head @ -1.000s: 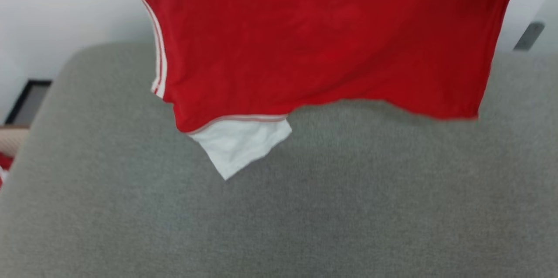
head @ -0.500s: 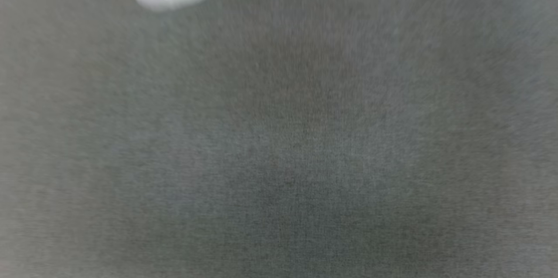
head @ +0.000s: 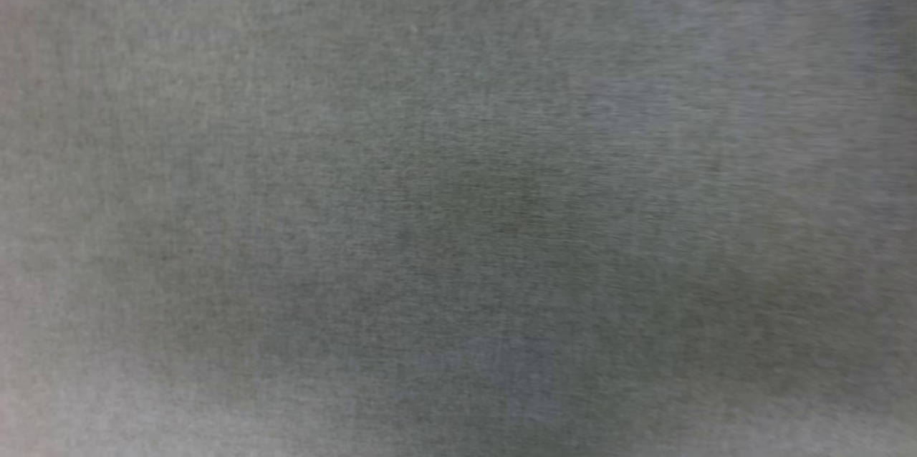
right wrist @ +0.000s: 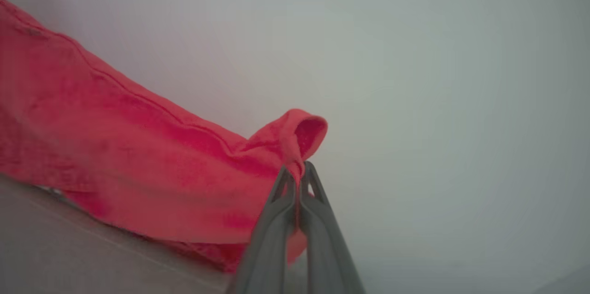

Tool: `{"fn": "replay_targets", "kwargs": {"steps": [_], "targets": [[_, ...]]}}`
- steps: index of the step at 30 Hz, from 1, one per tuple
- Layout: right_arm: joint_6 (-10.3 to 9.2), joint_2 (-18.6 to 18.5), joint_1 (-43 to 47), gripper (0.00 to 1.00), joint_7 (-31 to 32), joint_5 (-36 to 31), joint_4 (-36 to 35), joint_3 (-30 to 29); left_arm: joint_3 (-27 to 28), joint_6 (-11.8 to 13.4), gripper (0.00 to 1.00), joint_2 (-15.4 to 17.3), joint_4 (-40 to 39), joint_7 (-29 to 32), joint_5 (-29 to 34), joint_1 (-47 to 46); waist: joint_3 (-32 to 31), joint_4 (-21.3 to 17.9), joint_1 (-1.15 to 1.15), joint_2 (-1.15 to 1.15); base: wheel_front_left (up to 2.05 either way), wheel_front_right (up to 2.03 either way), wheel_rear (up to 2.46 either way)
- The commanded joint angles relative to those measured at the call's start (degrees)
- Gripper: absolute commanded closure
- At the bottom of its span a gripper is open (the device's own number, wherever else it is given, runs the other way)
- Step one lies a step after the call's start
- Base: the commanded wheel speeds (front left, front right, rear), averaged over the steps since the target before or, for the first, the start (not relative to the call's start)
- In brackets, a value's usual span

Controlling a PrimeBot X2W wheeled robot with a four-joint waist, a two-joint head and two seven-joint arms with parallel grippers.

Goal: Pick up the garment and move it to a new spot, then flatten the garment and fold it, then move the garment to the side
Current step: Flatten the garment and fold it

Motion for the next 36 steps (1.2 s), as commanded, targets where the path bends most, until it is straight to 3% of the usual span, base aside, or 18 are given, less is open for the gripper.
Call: {"fn": "replay_targets", "kwargs": {"steps": [1, 5, 9, 15, 23, 28, 36], "targets": [[-0.06, -0.1, 0.5, 1.0, -0.3, -0.1, 0.1, 0.0, 0.9, -0.3, 1.0, -0.1, -0.4, 0.0, -0.2, 0.9, 1.8, 2.6, 0.0, 0.0, 0.0, 0.0, 0.0], [-0.06, -0.4, 4.1, 1.0, 0.0, 0.4, 1.1, 1.3, 0.2, -1.5, 1.0, -0.9, -0.4, -0.1, -0.6, 8.4, -0.8, 3.9, 0.0, 0.0, 0.0, 0.0, 0.0], [-0.06, -1.4, 8.7, 1.0, 0.3, 2.7, 0.3, 3.3, -3.9, -1.9, 1.0, -1.1, -3.7, 0.8, -2.1, 15.0, -5.3, 5.2, 0.0, 0.0, 0.0, 0.0, 0.0], [-0.06, -4.0, 19.7, 1.0, 2.3, 9.4, -4.9, 8.5, -11.9, -1.9, 1.0, 4.9, -16.3, 8.1, -8.5, 25.3, -13.2, 5.8, 0.0, 0.0, 0.0, 0.0, 0.0], [-0.06, -12.8, 38.6, 1.0, 6.1, 21.9, -19.7, 14.7, -15.2, -1.5, 1.0, 15.2, -35.1, 16.8, -13.5, 40.5, -22.4, 5.6, 0.0, 0.0, 0.0, 0.0, 0.0], [-0.06, -18.6, 50.8, 1.0, 8.7, 27.3, -29.6, 17.4, -15.6, 3.2, 1.0, 21.6, -48.9, 22.3, -14.9, 51.0, -26.4, 5.4, 0.0, 0.0, 0.0, 0.0, 0.0], [-0.06, -26.7, 68.7, 1.0, 10.8, 31.1, -43.0, 17.7, -15.9, 14.6, 1.0, 30.0, -67.5, 25.9, -17.7, 68.7, -30.5, 4.8, 0.0, 0.0, 0.0, 0.0, 0.0]]}}
